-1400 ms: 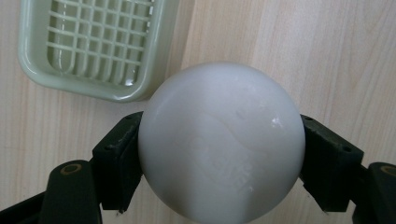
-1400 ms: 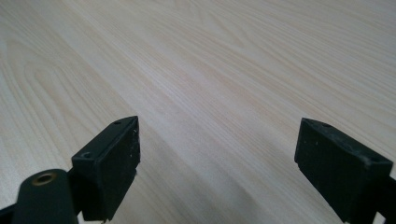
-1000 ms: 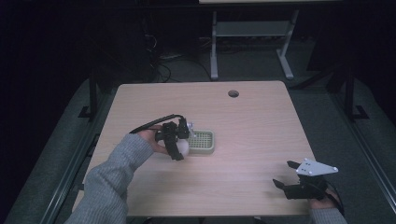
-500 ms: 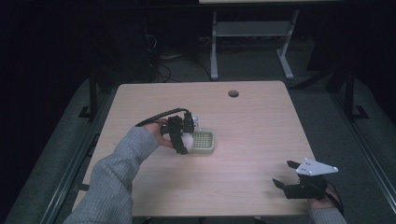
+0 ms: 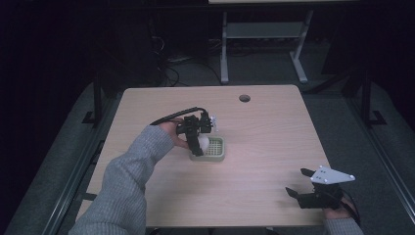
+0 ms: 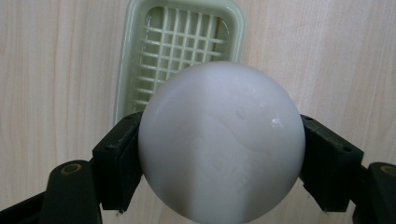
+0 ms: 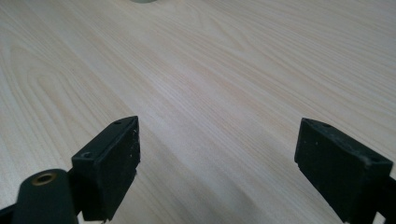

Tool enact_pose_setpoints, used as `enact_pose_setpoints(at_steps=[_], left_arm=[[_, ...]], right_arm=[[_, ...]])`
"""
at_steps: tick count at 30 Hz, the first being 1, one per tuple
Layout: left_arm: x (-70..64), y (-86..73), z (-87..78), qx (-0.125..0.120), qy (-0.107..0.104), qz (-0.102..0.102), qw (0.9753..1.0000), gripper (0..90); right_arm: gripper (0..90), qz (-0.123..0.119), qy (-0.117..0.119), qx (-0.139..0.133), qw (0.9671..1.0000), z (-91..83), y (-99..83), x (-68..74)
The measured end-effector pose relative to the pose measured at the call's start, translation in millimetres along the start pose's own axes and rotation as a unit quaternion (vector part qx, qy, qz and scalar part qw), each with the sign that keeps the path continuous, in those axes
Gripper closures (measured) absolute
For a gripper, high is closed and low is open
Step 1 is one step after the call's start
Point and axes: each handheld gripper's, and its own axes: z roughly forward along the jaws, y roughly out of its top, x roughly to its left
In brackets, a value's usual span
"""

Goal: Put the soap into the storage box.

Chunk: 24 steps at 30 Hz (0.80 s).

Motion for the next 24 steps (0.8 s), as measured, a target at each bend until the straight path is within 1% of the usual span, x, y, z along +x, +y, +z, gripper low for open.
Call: enact_pose_setpoints(at_steps=[3, 4, 5, 7, 10, 13, 14, 16, 17, 18, 19, 21, 22, 24], left_arm=[[1.5, 2.4, -0.7, -0.006, -0.001, -0.004, 1.0, 23.6], [2.5, 3.0, -0.7, -0.005, -0.001, -0.002, 1.0, 23.6], [2.7, 3.6, -0.2, -0.004, -0.003, -0.006, 1.0, 23.6], [4.9, 5.1, 0.1, 0.001, 0.002, -0.002, 1.0, 23.6], [8.3, 7.1, -0.1, 0.001, 0.0, -0.003, 1.0, 23.6], [12.0, 9.6, 1.5, -0.002, 0.0, -0.011, 0.9999, 23.6], [13.2, 10.1, 1.7, 0.002, 0.0, -0.008, 1.0, 23.6], [15.2, 12.3, 3.8, 0.003, 0.0, -0.008, 1.0, 23.6], [16.0, 12.8, 4.4, 0.002, 0.002, -0.004, 1.0, 23.6], [16.2, 13.6, 6.2, -0.001, 0.0, -0.007, 1.0, 23.6], [17.2, 14.4, 7.6, 0.0, 0.0, -0.005, 1.0, 23.6], [17.9, 15.7, 10.7, 0.004, 0.0, -0.008, 1.0, 23.6], [19.0, 16.3, 12.0, 0.008, 0.001, -0.005, 1.0, 23.6], [20.5, 16.9, 15.1, 0.009, -0.001, -0.009, 0.9999, 23.6]], right_arm=[[13.7, 0.0, 0.001, 0.001, 1.0, 0.0, 0.1, -0.1], [13.7, 0.001, 0.001, 0.0, 1.0, 0.1, 0.1, 0.2], [13.7, 0.001, 0.001, 0.0, 1.0, 0.2, 0.1, 0.2], [13.7, 0.001, 0.001, 0.0, 1.0, 0.2, 0.1, 0.2], [13.7, 0.001, 0.001, -0.001, 1.0, 0.0, 0.2, 0.2], [13.7, 0.001, 0.001, -0.001, 1.0, -0.1, 0.3, 0.0], [13.7, 0.001, 0.001, -0.001, 1.0, -0.2, 0.3, 0.0], [13.7, 0.001, 0.001, -0.002, 1.0, -0.4, 0.3, -0.1], [13.7, 0.001, 0.001, -0.002, 1.0, -0.5, 0.3, -0.1], [13.7, 0.001, 0.0, -0.002, 1.0, -0.5, 0.3, -0.1], [13.7, 0.001, 0.0, -0.003, 1.0, -0.6, 0.3, -0.2], [13.7, 0.001, 0.0, -0.003, 1.0, -0.7, 0.4, -0.3], [13.7, 0.001, 0.0, -0.003, 1.0, -0.7, 0.5, -0.2], [13.7, 0.001, 0.0, -0.002, 1.0, -1.1, 0.6, 0.0]])
